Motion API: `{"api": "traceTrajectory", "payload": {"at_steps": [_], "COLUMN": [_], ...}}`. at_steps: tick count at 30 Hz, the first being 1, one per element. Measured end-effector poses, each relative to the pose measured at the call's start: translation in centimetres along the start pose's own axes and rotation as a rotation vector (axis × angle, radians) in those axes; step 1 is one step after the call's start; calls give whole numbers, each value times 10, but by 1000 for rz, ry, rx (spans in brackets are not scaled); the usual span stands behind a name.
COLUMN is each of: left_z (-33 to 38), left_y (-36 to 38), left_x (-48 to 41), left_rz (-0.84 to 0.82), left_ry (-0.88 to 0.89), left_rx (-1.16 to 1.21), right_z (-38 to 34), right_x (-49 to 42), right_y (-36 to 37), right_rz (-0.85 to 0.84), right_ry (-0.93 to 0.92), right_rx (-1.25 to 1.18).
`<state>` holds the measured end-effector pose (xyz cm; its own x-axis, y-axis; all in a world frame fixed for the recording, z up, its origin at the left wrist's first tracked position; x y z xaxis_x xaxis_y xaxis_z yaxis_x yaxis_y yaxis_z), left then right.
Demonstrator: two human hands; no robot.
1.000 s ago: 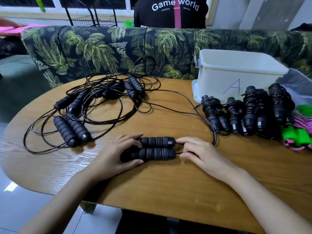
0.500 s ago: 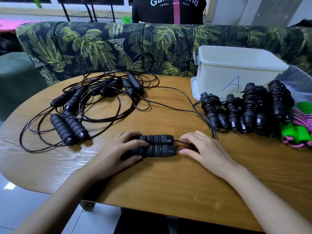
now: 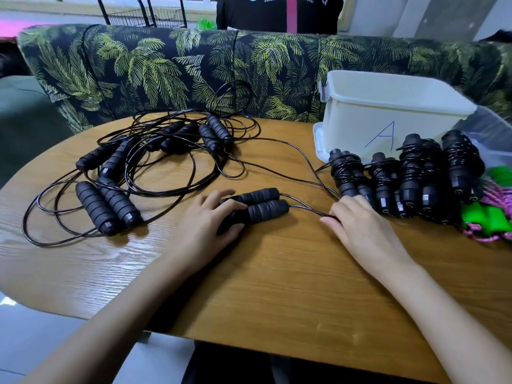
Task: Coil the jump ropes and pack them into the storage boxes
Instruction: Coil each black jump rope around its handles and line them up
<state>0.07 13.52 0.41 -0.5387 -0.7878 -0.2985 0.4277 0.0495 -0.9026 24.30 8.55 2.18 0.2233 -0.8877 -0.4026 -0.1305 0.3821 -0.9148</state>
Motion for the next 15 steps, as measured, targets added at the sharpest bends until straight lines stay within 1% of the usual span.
{"api": "traceTrajectory", "payload": {"at_steps": [3,7,11,13,15], "left_z": [12,14,12,11,10], "left_y": [4,8,8,7,8], "left_x": [-7,-7,-8,-8,-8], "left_rz": [14,39,19,23,21], "left_ry": [-22,-74,-91,-107,-122], "left_rx": [16,-4,-22,-11,1], "right_z": [-1,-18,-80,-108,-131], "right_x": [7,21,35,36,37], "right_y": [-8,-11,-6,-8,-5], "right_rz": [68,86,134,161,156], "right_ry": [44,71,-46,-70,-91], "right_rx": [57,164,88,41,48]}}
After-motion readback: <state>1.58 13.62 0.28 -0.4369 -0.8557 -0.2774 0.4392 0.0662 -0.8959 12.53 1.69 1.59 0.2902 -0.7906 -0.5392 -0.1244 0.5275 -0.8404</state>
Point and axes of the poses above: each hand's wrist, its own x-axis away from the middle knuckle, its own y-axis out of the palm, z = x × y, the point moved 9 cm from there along -x, towards the middle knuckle, and after that the axes turned 9 degrees about -z, right-handed, at the moved point
